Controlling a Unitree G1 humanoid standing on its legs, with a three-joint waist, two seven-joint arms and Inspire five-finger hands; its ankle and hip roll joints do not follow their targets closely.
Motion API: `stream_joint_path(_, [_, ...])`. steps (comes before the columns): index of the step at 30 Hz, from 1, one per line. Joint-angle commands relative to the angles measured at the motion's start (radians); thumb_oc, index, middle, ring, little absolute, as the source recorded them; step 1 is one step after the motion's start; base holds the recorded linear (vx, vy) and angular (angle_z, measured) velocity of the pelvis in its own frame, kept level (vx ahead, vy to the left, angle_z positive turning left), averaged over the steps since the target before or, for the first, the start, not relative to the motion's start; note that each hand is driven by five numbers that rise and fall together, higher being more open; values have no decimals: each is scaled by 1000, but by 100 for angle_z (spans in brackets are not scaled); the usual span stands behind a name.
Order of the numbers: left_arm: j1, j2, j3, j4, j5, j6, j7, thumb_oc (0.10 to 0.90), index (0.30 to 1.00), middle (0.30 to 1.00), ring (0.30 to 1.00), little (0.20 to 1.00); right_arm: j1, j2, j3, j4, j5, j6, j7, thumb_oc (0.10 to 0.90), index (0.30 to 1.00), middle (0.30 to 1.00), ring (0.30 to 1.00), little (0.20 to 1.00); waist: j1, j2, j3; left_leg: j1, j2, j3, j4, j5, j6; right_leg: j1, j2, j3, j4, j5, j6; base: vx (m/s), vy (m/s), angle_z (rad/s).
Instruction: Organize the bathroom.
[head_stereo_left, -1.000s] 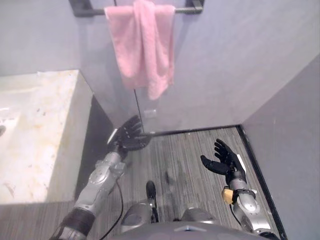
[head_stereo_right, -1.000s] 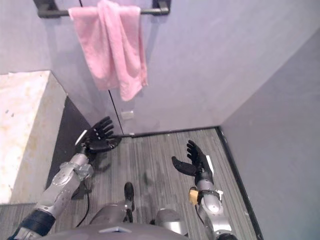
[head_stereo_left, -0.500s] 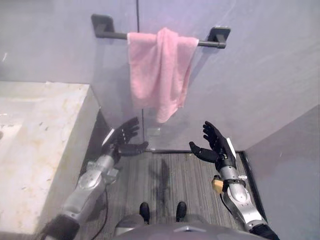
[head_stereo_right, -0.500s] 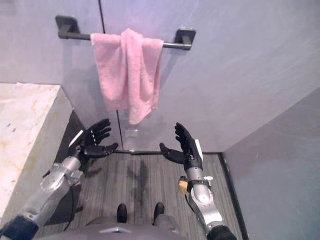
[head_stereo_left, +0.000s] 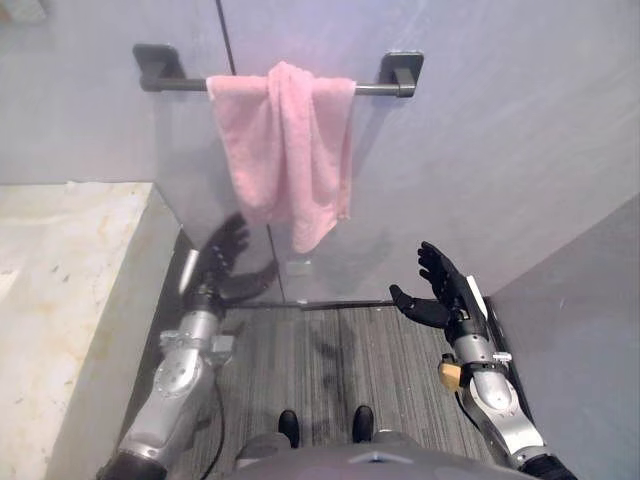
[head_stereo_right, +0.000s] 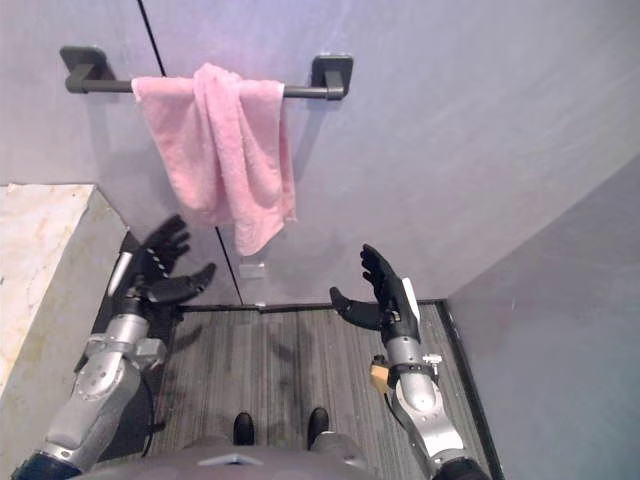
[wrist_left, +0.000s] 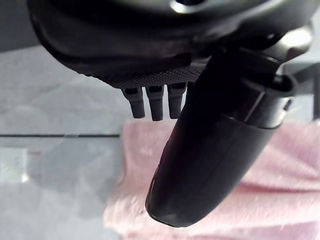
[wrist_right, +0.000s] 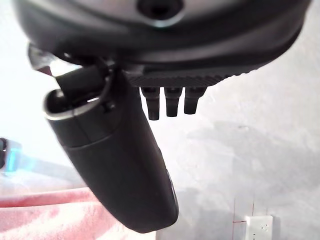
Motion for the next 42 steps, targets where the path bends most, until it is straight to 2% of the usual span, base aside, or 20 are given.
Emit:
stream_joint_path(1, [-97, 35, 67, -126, 162, -207, 58, 800, 900, 900, 900, 900, -53, -16, -5, -89, -53, -69, 0, 800, 900, 900, 900, 900, 12, -22, -67, -29, 7, -13, -1, -46, -3, 36, -23, -1, 0, -53, 66, 14, -8, 16])
stream_joint_path(6, [-198, 49, 94, -134, 192, -175, 52, 800, 900, 900, 900, 900, -51, -13, 12, -78, -51, -44, 16, 800, 900, 900, 900, 900, -10, -15, -77, -22, 10, -2, -1, -48, -6, 35, -25, 12, 1, -50, 70, 37, 22, 7])
stream_joint_path(8, [-273, 64, 76, -96, 152, -112, 3, 800, 900, 900, 900, 900, -41, -18, 23, -84, -54, -28, 47, 800, 900, 900, 900, 900, -41, -6, -89, -12, 13, 19, -1, -53, -8, 33, -24, 31, 2, -51, 75, 73, 52, -1])
stream_joint_path(13, [-359, 103, 76, -21, 37, -44, -51, 800, 900, 900, 900, 900, -34, -29, 29, -80, -54, 1, 103, 800, 900, 900, 900, 900, -79, 9, -106, 6, 16, 48, -1, -61, -6, 32, -26, 56, 4, -53, 79, 78, 60, -11])
stream_joint_path(16, [-400, 124, 103, 43, 28, -22, -29, 800, 900, 900, 900, 900, -24, -31, 23, -74, -51, 17, 143, 800, 900, 900, 900, 900, -102, 18, -119, 18, 16, 62, -1, -65, -5, 32, -25, 76, 6, -55, 81, 93, 57, -22])
stream_joint_path(19, [-422, 132, 109, 92, 29, -7, -25, 800, 900, 900, 900, 900, -17, -35, 21, -79, -53, 27, 164, 800, 900, 900, 900, 900, -115, 22, -124, 24, 16, 74, -1, -69, -3, 30, -24, 86, 10, -58, 81, 62, 42, -24])
stream_joint_path(25, [-455, 154, 134, 219, 63, -38, 83, 800, 900, 900, 900, 900, -9, -44, 13, -71, -52, 20, 193, 800, 900, 900, 900, 900, -139, 28, -134, 39, 17, 97, -1, -77, 0, 29, -25, 100, 14, -62, 82, 47, 30, -12])
stream_joint_path(28, [-449, 146, 150, 225, 81, -52, 130, 800, 900, 900, 900, 900, -8, -40, 11, -60, -62, 20, 189, 800, 900, 900, 900, 900, -139, 29, -134, 43, 17, 99, -1, -81, 2, 30, -25, 102, 16, -64, 81, 28, 15, -9])
stream_joint_path(31, [-392, 96, 177, 133, 112, -32, 164, 800, 900, 900, 900, 900, 1, -26, 0, -63, -70, 33, 179, 800, 900, 900, 900, 900, -127, 25, -130, 44, 15, 87, -1, -82, 2, 31, -25, 99, 17, -65, 78, 12, 0, -4])
stream_joint_path(36, [-287, 9, 192, -26, 145, -21, 147, 800, 900, 900, 900, 900, 29, -11, -16, -67, -84, 32, 169, 800, 900, 900, 900, 900, -103, 12, -121, 46, 12, 67, -1, -89, 4, 41, -26, 86, 21, -72, 75, 9, -13, 5])
stream_joint_path(42, [-263, 12, 184, -87, 122, -41, 137, 800, 900, 900, 900, 900, 22, -5, 4, -62, -85, 36, 135, 800, 900, 900, 900, 900, -85, 5, -112, 49, 9, 57, -1, -93, 7, 47, -30, 74, 22, -73, 78, 5, -16, 6])
